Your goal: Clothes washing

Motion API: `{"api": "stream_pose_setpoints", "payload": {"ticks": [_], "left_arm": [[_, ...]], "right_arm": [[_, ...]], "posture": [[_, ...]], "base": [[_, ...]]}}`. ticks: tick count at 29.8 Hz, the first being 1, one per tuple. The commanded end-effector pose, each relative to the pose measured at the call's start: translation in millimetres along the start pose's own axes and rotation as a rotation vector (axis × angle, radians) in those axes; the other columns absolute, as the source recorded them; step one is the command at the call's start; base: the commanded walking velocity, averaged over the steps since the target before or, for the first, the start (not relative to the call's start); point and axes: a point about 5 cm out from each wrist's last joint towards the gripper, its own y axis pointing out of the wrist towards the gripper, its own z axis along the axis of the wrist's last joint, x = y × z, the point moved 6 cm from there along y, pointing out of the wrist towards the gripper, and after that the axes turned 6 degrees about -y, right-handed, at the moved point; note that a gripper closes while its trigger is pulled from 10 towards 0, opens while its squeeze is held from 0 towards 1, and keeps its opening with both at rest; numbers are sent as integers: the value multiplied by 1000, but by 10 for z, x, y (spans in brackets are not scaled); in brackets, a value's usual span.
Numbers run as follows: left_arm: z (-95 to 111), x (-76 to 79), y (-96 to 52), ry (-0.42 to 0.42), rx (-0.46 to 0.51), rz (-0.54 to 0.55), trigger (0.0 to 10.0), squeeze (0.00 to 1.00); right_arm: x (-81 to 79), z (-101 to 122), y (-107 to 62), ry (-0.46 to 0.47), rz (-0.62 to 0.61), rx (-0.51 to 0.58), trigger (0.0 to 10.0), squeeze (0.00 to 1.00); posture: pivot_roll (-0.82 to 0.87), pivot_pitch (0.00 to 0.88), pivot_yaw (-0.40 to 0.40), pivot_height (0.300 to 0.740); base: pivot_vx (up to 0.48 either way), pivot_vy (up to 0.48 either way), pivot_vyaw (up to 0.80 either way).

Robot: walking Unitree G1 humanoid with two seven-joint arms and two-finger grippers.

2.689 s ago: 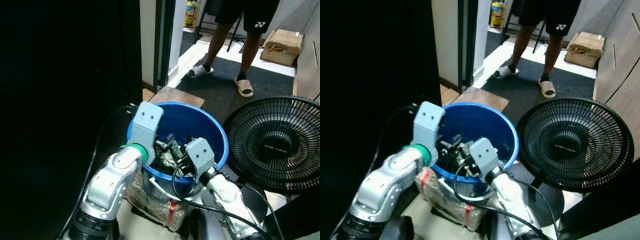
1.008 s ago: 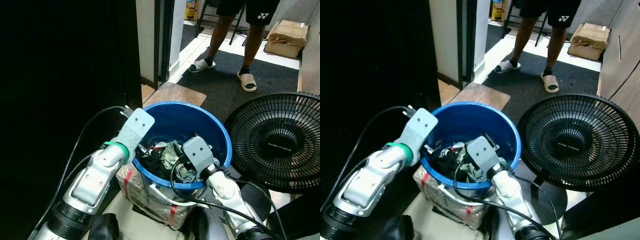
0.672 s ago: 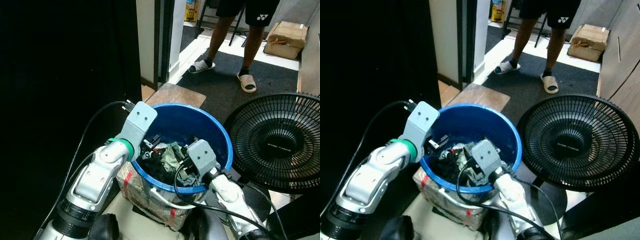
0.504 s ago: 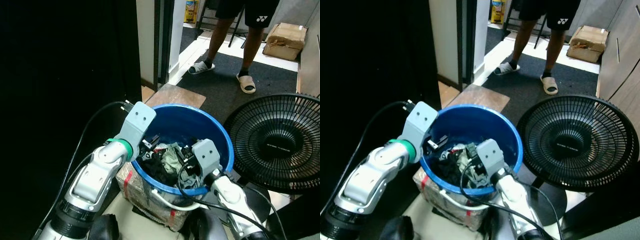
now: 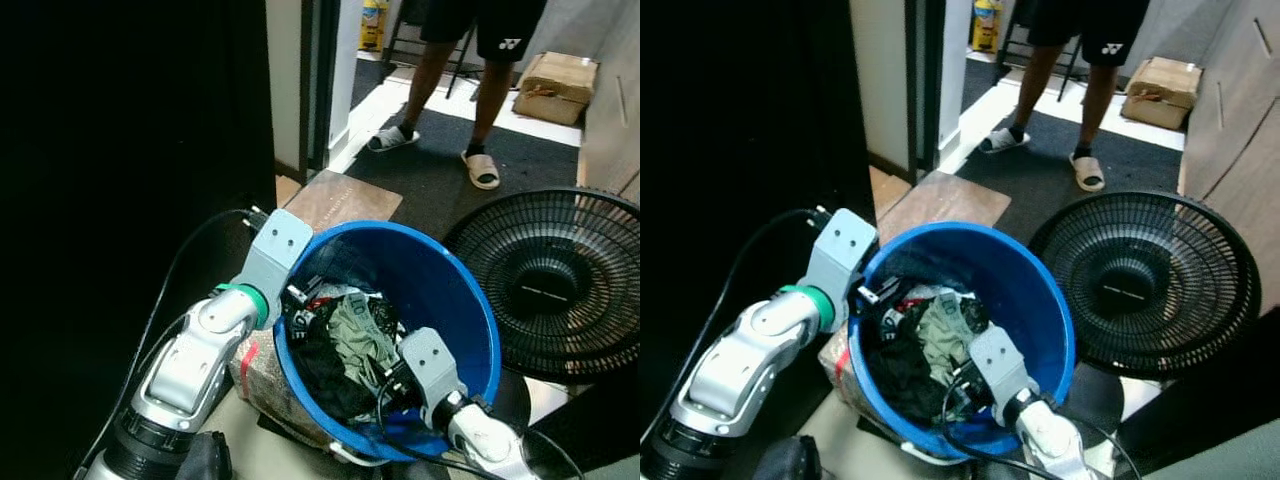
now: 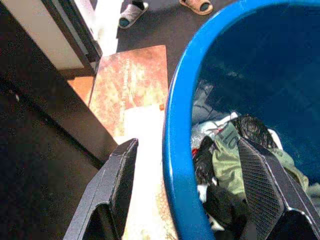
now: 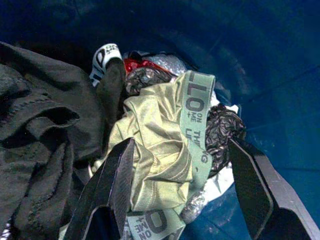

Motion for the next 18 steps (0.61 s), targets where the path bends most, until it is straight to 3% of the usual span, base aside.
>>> {"api": "stream_pose_setpoints", "payload": {"ticks": [1,11,18], "left_arm": [[7,48,27,-1,-7,-16,10000,0],[110,156,45,-32,29,-26,10000,0],[-1,115,57,25,-10,12,10000,0]], "right_arm": [[-125,-51,52,20,20,-22,10000,0],[-35,171,192,-8,-18,38,10000,0],[-50,185,227,-35,-8,34,10000,0]], "posture": [[59,92,37,555],[67,94,39,555],[81,95,33,555]], "base": [[0,0,0],[0,0,0],[0,0,0]]}}
